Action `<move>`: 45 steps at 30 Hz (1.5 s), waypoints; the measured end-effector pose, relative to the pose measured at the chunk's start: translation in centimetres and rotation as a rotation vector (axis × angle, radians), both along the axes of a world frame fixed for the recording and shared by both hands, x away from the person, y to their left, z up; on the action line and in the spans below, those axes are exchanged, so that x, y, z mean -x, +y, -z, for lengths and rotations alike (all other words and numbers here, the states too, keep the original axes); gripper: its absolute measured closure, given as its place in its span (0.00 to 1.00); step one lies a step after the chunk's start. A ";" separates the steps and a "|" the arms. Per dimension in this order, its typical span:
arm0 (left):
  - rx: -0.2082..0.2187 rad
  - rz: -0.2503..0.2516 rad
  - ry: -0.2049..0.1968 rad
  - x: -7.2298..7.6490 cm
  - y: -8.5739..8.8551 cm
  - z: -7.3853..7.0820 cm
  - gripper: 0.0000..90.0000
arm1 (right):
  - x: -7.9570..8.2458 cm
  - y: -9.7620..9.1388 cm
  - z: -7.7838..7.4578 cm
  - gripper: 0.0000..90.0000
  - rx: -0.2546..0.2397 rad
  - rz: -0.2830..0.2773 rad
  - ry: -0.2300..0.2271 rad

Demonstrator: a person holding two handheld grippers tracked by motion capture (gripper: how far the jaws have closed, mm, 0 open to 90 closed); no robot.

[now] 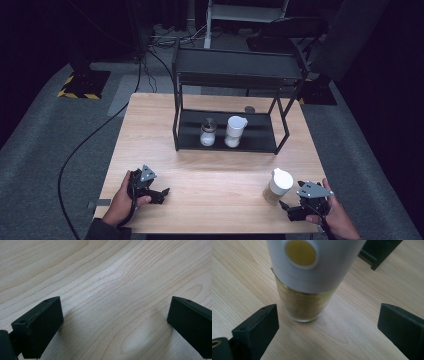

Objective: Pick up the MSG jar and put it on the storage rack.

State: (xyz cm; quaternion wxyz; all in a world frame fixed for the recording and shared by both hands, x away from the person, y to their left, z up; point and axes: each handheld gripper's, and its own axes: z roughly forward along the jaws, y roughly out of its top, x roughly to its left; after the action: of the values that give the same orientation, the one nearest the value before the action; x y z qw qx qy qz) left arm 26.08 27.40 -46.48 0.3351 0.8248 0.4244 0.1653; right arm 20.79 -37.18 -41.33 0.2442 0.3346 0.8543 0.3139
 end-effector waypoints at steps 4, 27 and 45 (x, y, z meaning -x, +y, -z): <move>0.000 0.000 0.000 0.0 0.0 0.0 0.00 | -0.4 -0.5 1.1 0.04 -0.005 0.016 0.010; 0.000 0.002 0.000 0.0 0.0 0.0 0.00 | -1.9 -3.9 5.0 0.01 -0.094 0.081 0.059; 0.000 0.006 -0.001 -0.1 0.0 0.0 0.00 | -2.6 -5.1 5.1 0.00 -0.152 0.091 0.121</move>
State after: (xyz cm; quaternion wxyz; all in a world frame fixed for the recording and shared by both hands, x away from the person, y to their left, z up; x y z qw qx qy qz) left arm 26.18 27.45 -46.48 0.3357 0.8259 0.4219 0.1647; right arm 23.36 -42.28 -46.43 0.1803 0.4089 0.8251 0.3457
